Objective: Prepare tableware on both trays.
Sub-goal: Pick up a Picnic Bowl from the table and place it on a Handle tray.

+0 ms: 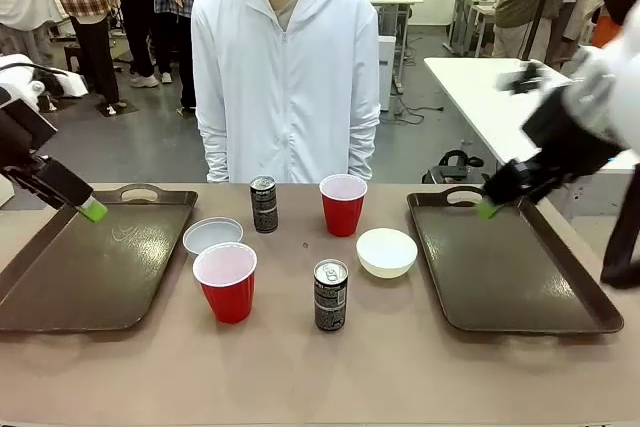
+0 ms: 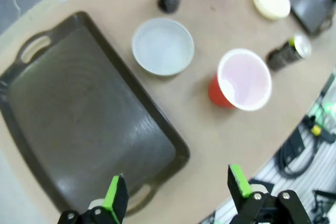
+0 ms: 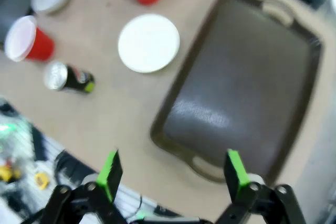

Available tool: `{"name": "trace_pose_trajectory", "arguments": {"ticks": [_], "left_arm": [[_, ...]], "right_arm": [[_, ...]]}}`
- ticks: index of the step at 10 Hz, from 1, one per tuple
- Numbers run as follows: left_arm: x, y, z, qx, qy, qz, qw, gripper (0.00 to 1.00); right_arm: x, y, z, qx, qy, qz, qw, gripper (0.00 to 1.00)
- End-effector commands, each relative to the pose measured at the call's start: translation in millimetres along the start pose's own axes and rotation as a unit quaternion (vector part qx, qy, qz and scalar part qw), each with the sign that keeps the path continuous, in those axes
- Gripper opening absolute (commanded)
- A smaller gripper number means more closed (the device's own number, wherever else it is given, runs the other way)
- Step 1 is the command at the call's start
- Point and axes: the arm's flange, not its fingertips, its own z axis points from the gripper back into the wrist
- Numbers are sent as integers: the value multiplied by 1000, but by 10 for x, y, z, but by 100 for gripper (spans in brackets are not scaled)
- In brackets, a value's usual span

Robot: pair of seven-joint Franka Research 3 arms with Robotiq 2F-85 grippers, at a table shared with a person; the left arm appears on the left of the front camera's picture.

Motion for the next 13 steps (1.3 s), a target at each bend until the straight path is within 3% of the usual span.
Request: {"name": "trace_pose_trajectory", "arguments": {"ticks": [1,3,7,9,13], "left_arm": [[-515,513,-457,-86,-68,66,992,100],[-683,997,-309,-151,-152,117,970,100],[-1314,1589,246,-192,-273,182,925,100],[-1483,1660,374,-190,-283,214,916,100],[-1288,1255,491,-171,-244,220,929,100]], "right_arm": [[-1237,-961,-802,90,-58,-95,990,100],[-1606,-1519,-829,140,-117,-163,970,100],[-2183,-1778,-530,168,-156,-165,959,100],[-2306,-1692,-275,158,-176,-143,961,100],[-2329,-1595,-29,133,-171,-134,967,100]]}}
